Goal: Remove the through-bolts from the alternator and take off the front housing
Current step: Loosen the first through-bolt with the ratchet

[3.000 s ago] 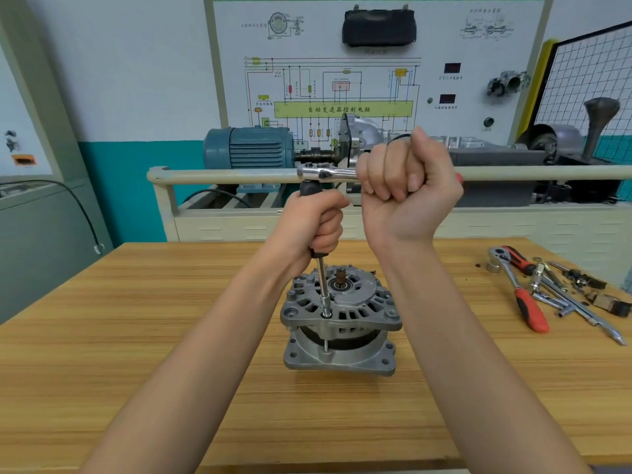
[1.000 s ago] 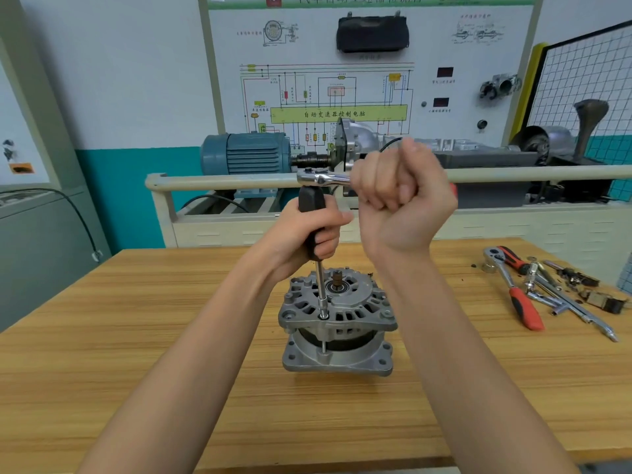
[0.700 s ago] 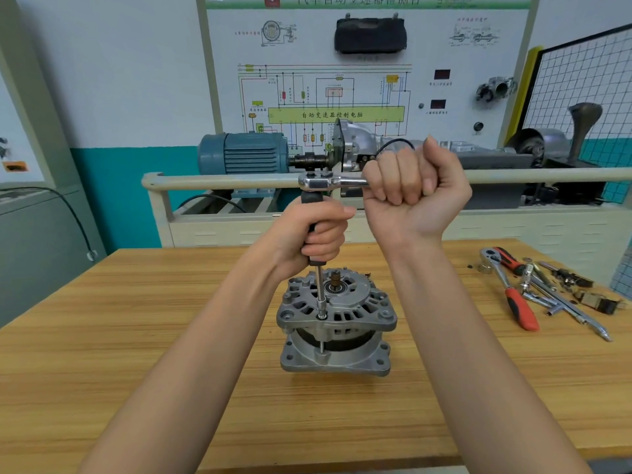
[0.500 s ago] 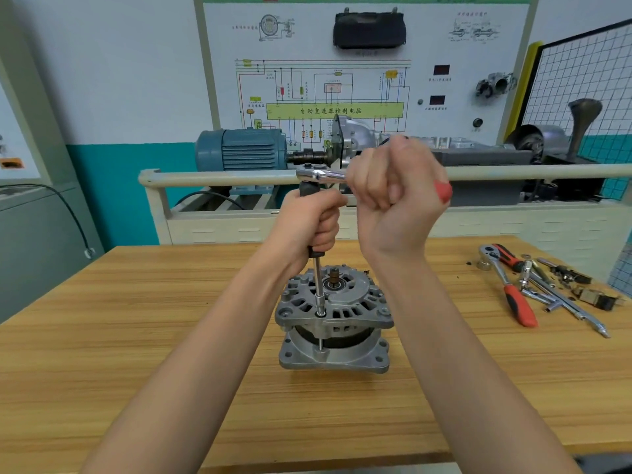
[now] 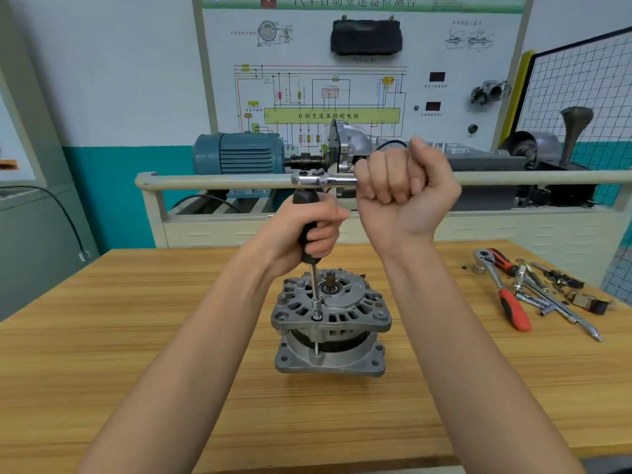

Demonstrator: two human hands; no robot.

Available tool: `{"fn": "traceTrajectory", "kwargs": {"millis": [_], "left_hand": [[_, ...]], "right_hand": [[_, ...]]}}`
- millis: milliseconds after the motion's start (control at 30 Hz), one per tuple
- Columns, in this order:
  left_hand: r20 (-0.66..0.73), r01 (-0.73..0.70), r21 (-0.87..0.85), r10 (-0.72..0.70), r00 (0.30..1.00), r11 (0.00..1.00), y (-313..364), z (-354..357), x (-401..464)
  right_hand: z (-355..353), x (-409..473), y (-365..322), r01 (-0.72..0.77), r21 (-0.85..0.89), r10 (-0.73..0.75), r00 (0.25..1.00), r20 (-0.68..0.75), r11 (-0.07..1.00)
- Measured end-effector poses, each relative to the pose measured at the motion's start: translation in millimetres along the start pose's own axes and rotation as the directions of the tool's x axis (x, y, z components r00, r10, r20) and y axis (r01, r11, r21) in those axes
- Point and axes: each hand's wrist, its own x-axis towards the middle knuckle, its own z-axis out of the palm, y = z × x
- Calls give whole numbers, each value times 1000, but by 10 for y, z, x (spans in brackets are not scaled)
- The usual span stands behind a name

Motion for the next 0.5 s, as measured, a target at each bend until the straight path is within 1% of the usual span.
{"fn": "traceTrajectory", "kwargs": {"millis": [67, 133, 200, 233, 300, 333, 400, 467, 500], "left_hand": [[-74, 2, 25, 0, 997, 1000, -19, 59, 29], [-216, 0, 67, 15, 976, 998, -35, 116, 72], [-362, 7, 107, 32, 932, 994, -54, 174, 129], [-425, 16, 126, 40, 904, 992, -63, 208, 160], [-525, 33, 153, 53, 849, 988, -87, 259, 210], [-557, 37, 163, 61, 828, 986, -101, 280, 232], [-588, 37, 181, 78, 805, 983, -118, 313, 257], [-576, 35, 191, 84, 813, 981, -127, 315, 261], [-551, 31, 194, 83, 831, 981, -127, 301, 252]], "right_hand": [[-42, 24, -20, -18, 60, 21, 999, -48, 998], [-64, 21, -18, 14, 6, -13, 999, -49, 1000], [-51, -10, 11, 102, -139, -102, 995, 4, 985], [-32, -35, 35, 167, -235, -161, 986, 45, 957], [12, -89, 104, 285, -417, -268, 958, 100, 863], [26, -113, 130, 316, -474, -302, 947, 106, 822], [40, -150, 141, 334, -512, -336, 937, 93, 792], [34, -165, 117, 333, -505, -342, 936, 78, 796], [27, -164, 100, 327, -497, -334, 939, 78, 804]]}}
